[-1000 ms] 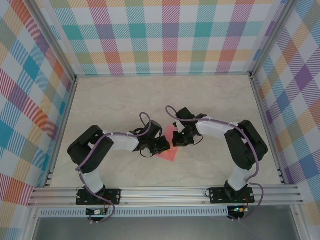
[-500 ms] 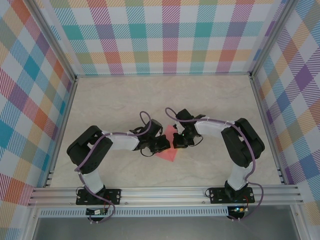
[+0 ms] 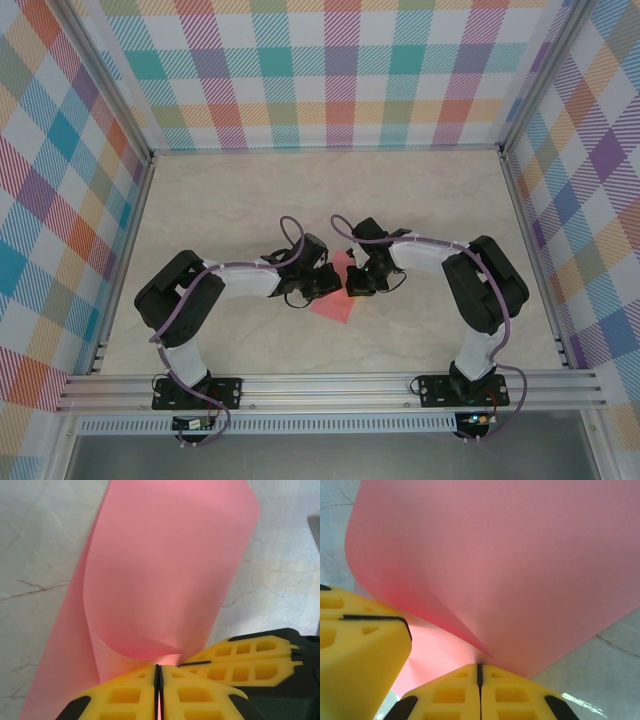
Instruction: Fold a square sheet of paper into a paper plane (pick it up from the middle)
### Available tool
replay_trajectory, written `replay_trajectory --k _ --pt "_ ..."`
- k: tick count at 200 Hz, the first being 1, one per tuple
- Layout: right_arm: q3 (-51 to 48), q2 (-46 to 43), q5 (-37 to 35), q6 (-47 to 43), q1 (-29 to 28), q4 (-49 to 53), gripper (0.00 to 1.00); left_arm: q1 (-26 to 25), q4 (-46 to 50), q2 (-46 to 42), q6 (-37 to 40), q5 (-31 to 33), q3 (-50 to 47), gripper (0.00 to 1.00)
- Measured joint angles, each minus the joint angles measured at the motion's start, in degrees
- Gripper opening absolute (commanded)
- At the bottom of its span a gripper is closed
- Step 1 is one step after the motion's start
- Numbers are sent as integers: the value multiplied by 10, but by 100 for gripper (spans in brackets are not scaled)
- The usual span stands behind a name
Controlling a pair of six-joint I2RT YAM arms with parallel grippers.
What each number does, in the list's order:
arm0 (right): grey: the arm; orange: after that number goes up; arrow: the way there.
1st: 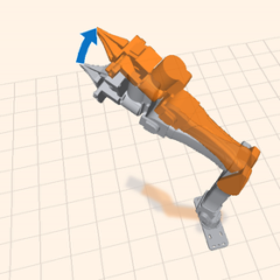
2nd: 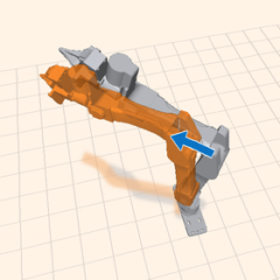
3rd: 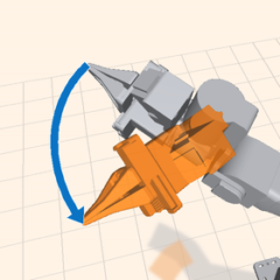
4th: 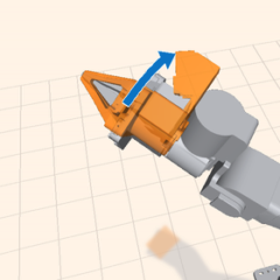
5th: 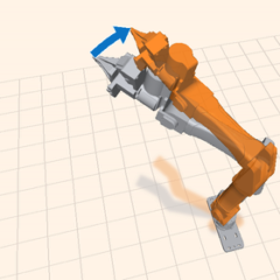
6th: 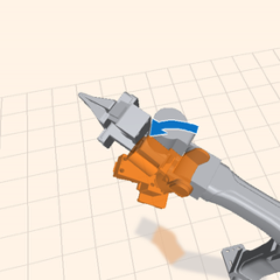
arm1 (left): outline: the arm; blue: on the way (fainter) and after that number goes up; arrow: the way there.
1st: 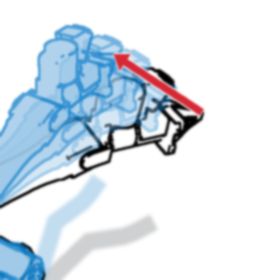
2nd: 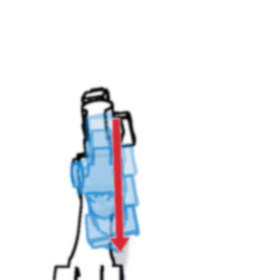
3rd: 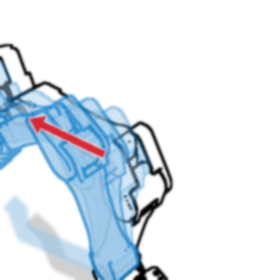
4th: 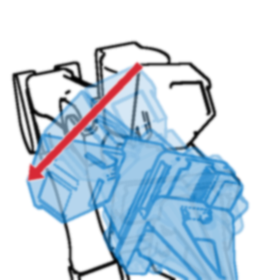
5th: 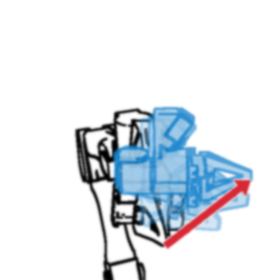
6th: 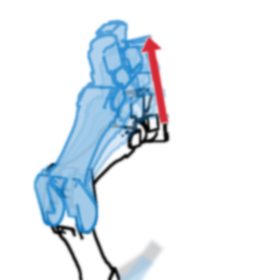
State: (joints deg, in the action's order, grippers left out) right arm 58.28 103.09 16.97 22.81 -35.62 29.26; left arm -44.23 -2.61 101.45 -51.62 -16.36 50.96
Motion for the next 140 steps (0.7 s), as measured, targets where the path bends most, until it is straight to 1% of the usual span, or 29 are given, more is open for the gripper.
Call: replay_trajectory --k 41,80,118,140 --pt "0 0 -1 -2 0 0 6 0 21 5 0 26 0 10" --pt "1 1 -2 -4 0 1 6 1 23 5 -7 40 -2 10" --pt "3 3 -2 -9 0 3 6 3 10 -1 -16 48 -12 9" --pt "5 6 2 -10 0 -2 6 13 10 -1 -10 45 -12 8"
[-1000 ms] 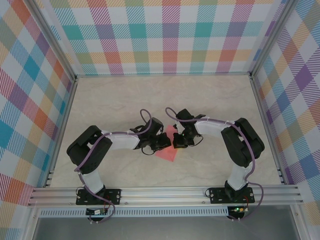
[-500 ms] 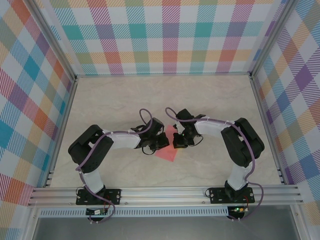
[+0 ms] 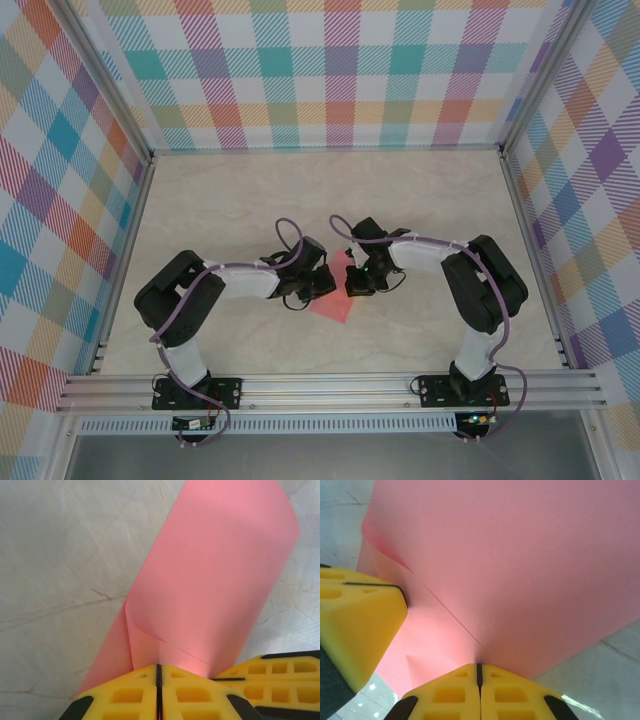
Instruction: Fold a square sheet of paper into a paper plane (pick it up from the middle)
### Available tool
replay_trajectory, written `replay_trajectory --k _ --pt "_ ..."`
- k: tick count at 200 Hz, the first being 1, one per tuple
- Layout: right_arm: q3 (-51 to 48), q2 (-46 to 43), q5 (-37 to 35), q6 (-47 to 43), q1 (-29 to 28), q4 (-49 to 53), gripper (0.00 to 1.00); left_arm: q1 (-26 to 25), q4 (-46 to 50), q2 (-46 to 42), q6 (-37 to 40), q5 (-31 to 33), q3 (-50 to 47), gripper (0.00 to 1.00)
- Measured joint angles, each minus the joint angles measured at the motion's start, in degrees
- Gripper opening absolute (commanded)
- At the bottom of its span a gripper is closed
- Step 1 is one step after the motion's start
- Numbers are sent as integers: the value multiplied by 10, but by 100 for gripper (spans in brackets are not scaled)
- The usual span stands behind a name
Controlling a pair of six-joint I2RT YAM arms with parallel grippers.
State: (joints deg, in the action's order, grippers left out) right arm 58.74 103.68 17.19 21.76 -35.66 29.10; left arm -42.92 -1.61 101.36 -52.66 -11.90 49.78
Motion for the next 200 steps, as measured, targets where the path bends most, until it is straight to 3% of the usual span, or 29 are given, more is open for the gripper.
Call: replay_trajectory --k 83,200 --pt "3 4 7 -4 0 -8 5 89 6 6 53 -22 10 9" --pt "54 35 -11 -170 -1 -24 6 81 -58 -28 73 -117 -6 8"
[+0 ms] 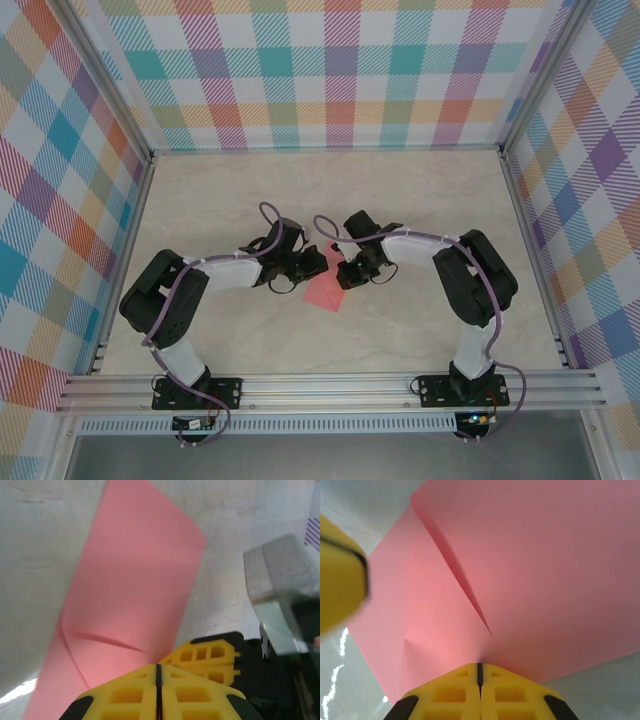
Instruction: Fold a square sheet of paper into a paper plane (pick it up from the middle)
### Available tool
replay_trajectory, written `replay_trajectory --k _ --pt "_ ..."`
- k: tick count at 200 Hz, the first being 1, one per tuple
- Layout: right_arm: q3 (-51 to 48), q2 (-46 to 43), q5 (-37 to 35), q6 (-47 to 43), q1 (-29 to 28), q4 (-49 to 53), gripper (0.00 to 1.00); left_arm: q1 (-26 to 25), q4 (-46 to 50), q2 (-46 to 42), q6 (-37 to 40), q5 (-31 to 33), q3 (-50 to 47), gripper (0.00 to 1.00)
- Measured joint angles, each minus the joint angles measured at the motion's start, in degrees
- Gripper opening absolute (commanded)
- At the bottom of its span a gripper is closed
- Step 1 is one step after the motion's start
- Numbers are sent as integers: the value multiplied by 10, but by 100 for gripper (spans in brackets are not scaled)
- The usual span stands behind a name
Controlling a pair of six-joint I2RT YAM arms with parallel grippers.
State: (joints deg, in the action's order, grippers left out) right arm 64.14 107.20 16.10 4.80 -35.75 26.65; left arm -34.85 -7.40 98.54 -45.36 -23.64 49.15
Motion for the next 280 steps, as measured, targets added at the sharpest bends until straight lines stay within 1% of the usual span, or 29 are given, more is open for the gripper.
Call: replay_trajectory --k 38,95,116,149,178,219,249,280 --pt "2 1 1 -23 1 -6 6 -3 3 25 0 5 0 8" --pt "2 -7 17 -17 1 -9 7 -3 31 50 9 36 13 6" --pt "1 -30 35 16 1 -10 9 -4 32 50 12 38 13 6" --pt "-30 -90 56 103 -3 -36 8 -4 32 50 13 38 13 6" --pt "-79 -120 52 176 -29 -48 8 -4 32 50 11 38 13 6" --pt "-102 -123 30 237 -82 -49 7 -6 32 50 3 41 13 6" --pt "-101 -121 13 266 -91 -60 7 -6 32 50 0 42 13 6" --pt "-85 -98 -5 286 -99 -61 7 -6 32 50 -2 43 13 6"
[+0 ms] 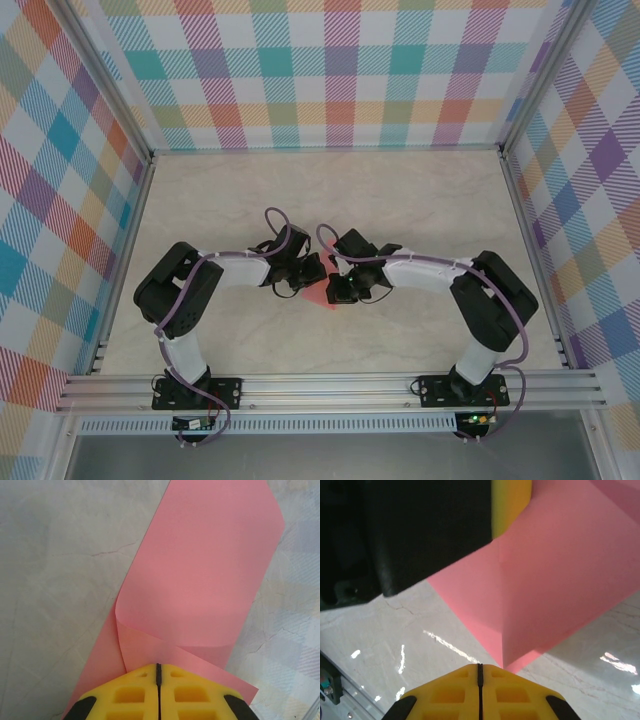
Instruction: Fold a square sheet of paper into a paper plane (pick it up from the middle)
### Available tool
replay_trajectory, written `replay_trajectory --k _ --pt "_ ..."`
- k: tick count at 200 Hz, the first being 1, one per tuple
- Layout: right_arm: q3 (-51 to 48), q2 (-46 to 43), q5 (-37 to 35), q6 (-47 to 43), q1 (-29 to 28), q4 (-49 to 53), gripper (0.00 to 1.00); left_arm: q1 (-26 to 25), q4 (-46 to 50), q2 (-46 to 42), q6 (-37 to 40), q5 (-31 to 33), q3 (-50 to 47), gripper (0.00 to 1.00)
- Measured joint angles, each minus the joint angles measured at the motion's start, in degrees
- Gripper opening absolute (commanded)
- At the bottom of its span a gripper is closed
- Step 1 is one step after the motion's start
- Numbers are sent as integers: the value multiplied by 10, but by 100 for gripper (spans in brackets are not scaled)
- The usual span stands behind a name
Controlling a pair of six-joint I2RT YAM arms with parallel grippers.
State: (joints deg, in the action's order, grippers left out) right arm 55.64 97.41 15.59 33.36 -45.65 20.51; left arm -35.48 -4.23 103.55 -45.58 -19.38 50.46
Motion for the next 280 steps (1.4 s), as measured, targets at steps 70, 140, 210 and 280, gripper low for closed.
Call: replay_trajectory --k 70,140,210,280 --pt "31 34 -38 24 -17 8 6 0 0 0 -2 2 0 6" --pt "32 48 -62 33 -17 28 6 0 0 0 -3 5 0 6" --pt "32 48 -66 33 -17 31 6 -1 0 0 -3 6 0 6" --pt "16 45 -59 34 -16 18 6 -1 0 0 -5 9 0 6"
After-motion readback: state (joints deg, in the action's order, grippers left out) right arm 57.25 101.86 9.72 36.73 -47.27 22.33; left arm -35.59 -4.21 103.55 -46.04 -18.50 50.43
